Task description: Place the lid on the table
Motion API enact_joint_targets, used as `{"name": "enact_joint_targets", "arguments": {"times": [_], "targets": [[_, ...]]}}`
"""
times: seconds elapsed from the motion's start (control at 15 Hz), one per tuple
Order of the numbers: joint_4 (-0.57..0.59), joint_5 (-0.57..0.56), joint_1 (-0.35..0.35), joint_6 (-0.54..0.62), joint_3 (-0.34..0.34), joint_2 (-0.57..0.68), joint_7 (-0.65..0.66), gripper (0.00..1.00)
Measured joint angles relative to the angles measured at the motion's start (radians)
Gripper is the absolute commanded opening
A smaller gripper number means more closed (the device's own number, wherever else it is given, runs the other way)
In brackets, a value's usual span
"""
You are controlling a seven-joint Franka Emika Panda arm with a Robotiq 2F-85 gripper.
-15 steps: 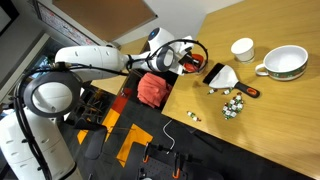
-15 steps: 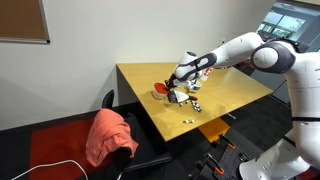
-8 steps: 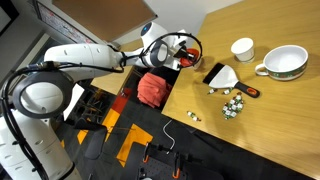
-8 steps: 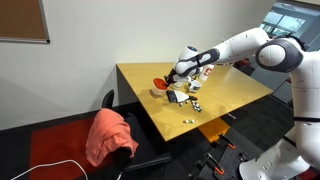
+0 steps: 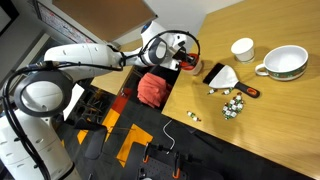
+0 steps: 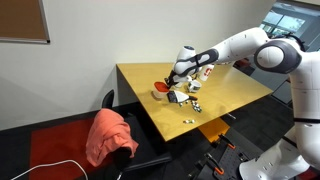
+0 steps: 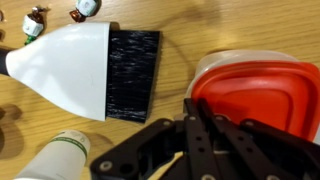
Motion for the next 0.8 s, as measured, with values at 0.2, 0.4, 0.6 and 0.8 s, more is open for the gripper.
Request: {"name": "enact_joint_targets", "arguments": {"times": [0.2,0.4,0.6,0.8], "targets": [[0.021,-0.02,0.004,-0.03,-0.007,0.021,0.021,0.02],[0.046,-0.043,0.016,-0.073,-0.021,0.048,0.044,0.02],[0.072,-0.068,0.025,-0.123,-0.03,0.067,0.064,0.02],[0.093,-0.094,0.035,-0.166,-0.04,0.073,0.072,0.02]]}}
